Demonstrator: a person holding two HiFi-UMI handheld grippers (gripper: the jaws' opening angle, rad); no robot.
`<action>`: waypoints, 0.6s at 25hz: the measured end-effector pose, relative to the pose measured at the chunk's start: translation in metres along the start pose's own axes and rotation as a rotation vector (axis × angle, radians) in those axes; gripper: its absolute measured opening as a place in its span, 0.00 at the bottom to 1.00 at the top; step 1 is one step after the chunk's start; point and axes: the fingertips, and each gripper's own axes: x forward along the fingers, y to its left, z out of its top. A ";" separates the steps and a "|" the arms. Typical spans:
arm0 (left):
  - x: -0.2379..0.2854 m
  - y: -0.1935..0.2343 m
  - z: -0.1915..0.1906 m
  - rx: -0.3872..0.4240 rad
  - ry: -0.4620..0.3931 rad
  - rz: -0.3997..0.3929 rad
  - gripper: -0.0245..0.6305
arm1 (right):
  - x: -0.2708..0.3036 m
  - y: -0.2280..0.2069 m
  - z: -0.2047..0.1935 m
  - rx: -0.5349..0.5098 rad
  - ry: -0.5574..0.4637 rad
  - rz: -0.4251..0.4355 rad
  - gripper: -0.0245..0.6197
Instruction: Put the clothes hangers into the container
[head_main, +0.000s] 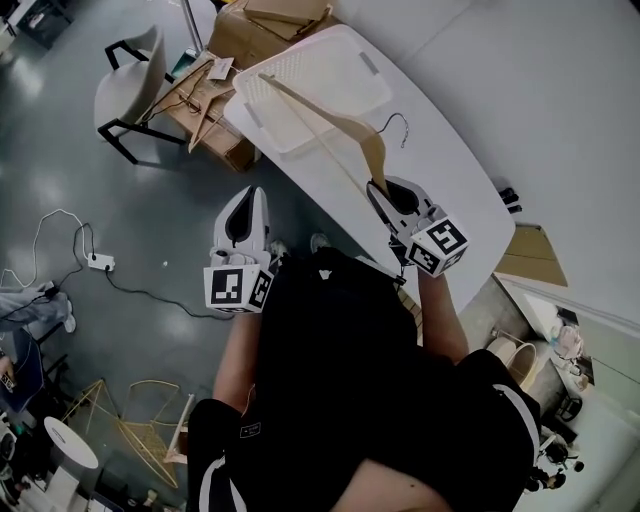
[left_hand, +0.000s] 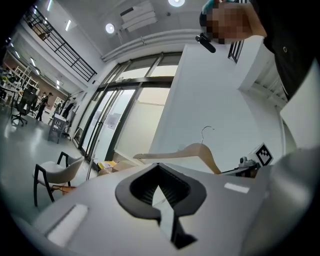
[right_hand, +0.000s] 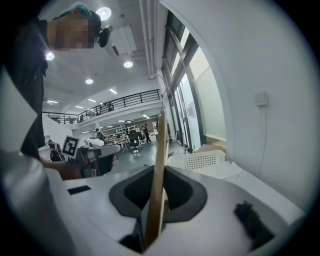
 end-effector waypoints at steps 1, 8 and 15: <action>0.003 0.001 0.000 -0.001 -0.002 0.002 0.04 | 0.002 -0.004 0.002 -0.004 0.001 0.000 0.13; 0.030 0.017 0.008 0.025 -0.023 0.025 0.04 | 0.022 -0.035 0.011 -0.034 -0.001 0.038 0.13; 0.072 0.022 0.003 -0.010 -0.013 0.067 0.04 | 0.037 -0.073 0.016 -0.060 0.033 0.108 0.13</action>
